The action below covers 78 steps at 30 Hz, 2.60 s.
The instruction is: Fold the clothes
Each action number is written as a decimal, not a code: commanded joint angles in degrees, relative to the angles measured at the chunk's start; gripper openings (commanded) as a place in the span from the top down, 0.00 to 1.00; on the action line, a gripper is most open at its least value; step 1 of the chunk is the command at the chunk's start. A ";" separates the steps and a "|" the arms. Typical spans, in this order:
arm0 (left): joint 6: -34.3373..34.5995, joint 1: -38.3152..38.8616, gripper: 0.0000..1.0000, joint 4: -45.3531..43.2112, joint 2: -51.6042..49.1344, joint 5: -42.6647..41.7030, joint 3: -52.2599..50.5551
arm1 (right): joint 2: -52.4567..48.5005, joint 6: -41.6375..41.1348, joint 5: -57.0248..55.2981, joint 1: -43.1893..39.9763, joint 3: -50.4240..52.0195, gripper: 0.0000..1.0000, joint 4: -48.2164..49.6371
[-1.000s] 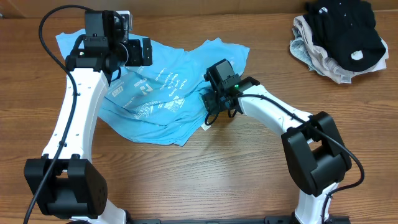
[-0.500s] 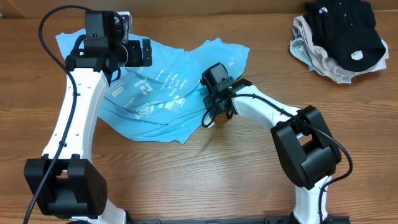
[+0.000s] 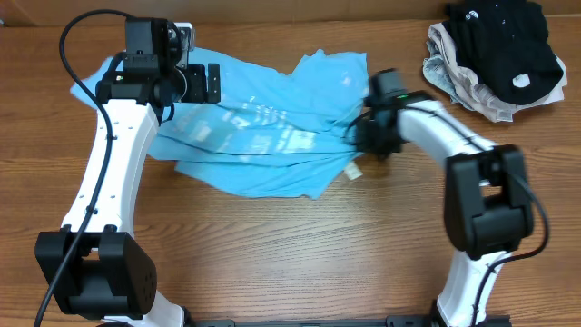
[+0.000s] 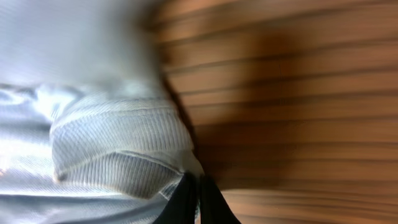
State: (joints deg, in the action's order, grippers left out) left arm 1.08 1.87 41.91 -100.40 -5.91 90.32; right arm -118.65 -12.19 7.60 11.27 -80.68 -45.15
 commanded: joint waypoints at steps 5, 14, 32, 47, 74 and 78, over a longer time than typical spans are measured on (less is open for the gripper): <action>-1.05 -0.37 0.00 5.66 -0.96 7.15 0.26 | -0.46 -0.02 6.47 -15.74 0.17 0.95 -1.27; 2.75 -7.34 0.00 8.74 -7.96 6.40 0.20 | -0.39 9.38 20.57 -24.15 -6.82 0.67 -6.91; 3.19 -20.65 0.15 1.18 -17.99 6.34 0.17 | -0.28 13.09 17.88 -14.73 -15.89 0.44 -18.47; 5.90 -22.03 0.19 -8.63 -26.34 6.38 0.17 | -0.28 13.09 16.44 -9.38 -15.87 0.43 -18.47; 8.04 -21.88 0.96 31.21 -16.92 6.25 21.66 | 11.32 8.96 9.73 -8.33 -15.87 0.82 -33.24; 7.91 -21.62 0.96 36.98 -13.90 8.13 22.67 | 11.34 8.98 8.68 -8.31 -14.14 0.82 -37.05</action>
State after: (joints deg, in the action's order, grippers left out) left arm 8.91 -19.97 77.30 -117.30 0.27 111.63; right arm -107.81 -3.01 17.96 3.05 -95.39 -81.82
